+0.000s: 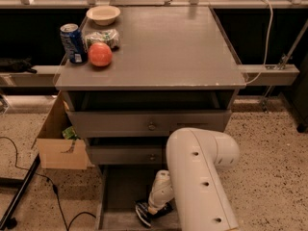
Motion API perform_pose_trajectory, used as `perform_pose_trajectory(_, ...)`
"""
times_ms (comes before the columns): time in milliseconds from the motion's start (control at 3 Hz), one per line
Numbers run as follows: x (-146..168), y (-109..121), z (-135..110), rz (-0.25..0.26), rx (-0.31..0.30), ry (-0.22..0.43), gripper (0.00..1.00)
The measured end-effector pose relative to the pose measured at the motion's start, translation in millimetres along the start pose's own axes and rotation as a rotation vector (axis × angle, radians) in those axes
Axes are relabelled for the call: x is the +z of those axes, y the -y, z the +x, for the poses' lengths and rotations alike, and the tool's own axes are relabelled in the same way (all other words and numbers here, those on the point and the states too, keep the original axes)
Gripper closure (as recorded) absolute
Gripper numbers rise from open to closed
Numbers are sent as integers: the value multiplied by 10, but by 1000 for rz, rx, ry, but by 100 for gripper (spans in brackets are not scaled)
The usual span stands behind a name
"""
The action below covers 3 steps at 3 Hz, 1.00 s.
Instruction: Pick blue chip bag from bottom drawer and place on counter
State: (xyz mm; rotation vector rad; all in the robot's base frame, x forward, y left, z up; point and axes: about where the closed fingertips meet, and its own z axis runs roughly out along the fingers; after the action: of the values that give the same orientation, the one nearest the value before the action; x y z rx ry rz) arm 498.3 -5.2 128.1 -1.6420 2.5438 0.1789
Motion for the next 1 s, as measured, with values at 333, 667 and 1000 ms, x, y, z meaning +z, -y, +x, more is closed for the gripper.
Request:
perform_pose_trajectory(333,-55,-27,-19,-10,-26,-24,100)
perform_pose_trajectory(667,-199,17,-27,-14,-35,-42,100)
perform_pose_trajectory(1000,-562,189,20,17,-32,-46,100)
